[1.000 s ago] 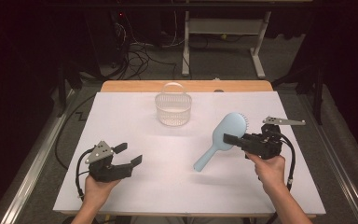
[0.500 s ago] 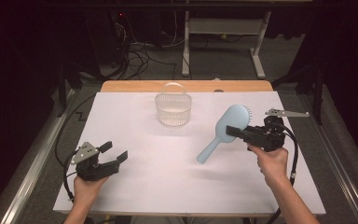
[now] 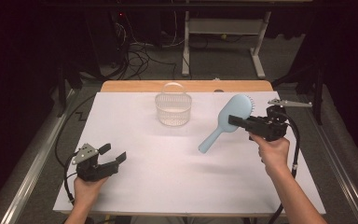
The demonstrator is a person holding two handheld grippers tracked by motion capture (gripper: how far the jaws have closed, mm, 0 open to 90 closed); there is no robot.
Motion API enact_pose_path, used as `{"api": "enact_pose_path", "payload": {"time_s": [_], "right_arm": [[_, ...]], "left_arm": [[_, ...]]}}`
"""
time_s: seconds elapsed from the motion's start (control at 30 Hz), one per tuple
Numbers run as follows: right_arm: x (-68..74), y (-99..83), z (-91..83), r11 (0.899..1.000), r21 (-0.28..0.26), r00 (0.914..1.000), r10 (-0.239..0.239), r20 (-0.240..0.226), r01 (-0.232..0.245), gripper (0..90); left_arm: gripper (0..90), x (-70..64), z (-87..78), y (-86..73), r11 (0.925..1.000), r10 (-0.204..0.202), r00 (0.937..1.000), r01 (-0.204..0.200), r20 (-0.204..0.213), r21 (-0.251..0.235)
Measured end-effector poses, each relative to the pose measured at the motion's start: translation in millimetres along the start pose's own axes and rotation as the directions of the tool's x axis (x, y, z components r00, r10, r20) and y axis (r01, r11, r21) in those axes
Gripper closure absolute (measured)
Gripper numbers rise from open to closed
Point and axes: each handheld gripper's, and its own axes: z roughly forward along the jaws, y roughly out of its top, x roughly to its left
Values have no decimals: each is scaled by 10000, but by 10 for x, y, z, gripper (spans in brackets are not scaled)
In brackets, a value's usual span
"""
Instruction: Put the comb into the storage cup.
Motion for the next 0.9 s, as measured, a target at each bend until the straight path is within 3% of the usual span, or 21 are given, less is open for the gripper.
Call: {"api": "enact_pose_path", "payload": {"time_s": [0.9], "right_arm": [[68, 419, 212, 9997, -145, 9996, -198, 203, 201, 610]], "left_arm": [[236, -1, -1, -18, 9999, -144, 9999, 144, 85, 6]]}}
